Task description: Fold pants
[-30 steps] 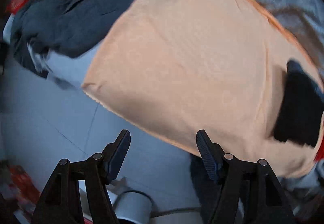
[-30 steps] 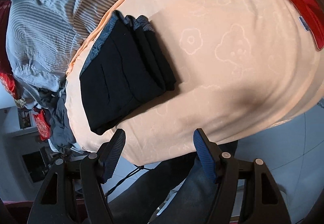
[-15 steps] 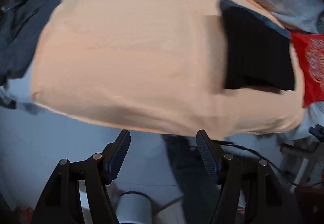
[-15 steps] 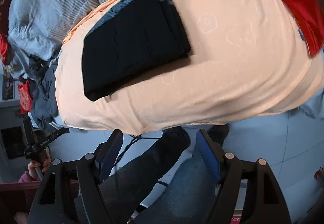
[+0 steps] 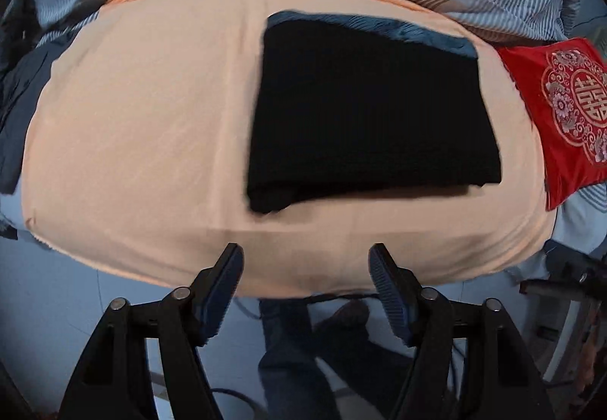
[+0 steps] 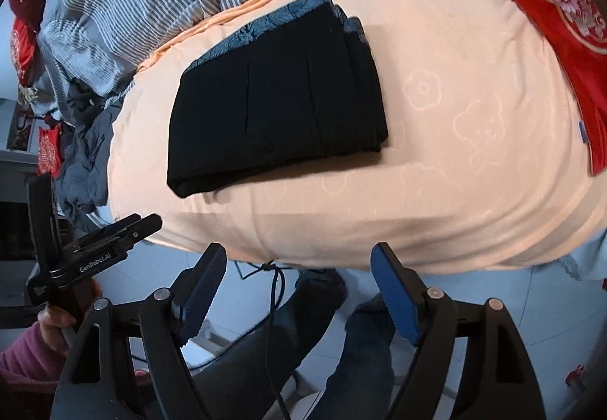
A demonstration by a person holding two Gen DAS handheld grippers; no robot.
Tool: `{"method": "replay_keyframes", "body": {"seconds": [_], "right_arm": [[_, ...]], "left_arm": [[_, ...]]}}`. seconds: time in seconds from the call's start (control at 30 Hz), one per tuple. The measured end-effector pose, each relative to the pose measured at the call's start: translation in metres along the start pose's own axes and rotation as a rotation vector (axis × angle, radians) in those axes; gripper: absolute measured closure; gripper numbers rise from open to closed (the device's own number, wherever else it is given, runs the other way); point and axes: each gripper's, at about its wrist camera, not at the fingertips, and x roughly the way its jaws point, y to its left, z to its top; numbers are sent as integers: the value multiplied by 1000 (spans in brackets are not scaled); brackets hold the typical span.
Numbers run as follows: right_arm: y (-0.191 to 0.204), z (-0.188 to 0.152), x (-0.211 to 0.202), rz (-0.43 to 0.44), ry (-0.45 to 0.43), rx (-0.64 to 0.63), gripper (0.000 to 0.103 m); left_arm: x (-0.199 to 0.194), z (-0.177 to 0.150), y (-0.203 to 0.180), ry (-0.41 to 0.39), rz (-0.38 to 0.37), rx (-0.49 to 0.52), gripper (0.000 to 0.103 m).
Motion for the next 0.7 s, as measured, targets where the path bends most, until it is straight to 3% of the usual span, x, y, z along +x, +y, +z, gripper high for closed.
{"method": "replay_keyframes", "body": {"seconds": [0.03, 0.17, 0.33, 0.47, 0.5, 0.7], "right_arm": [[1, 3, 2, -16, -5, -2, 18], [6, 20, 5, -63, -41, -6, 15], [11, 41, 13, -141, -97, -5, 0], [17, 55, 20, -189, -111, -8, 0], [18, 58, 21, -199, -114, -11, 0], [26, 69, 29, -230, -119, -13, 0]], "left_arm": [[0, 3, -5, -19, -1, -2, 12], [3, 16, -20, -59, 23, 12, 12], [17, 25, -26, -38, 84, 13, 12], [27, 23, -24, -21, 108, 26, 9], [29, 23, -22, -13, 117, 24, 0], [33, 25, -15, -5, 143, 11, 0]]}}
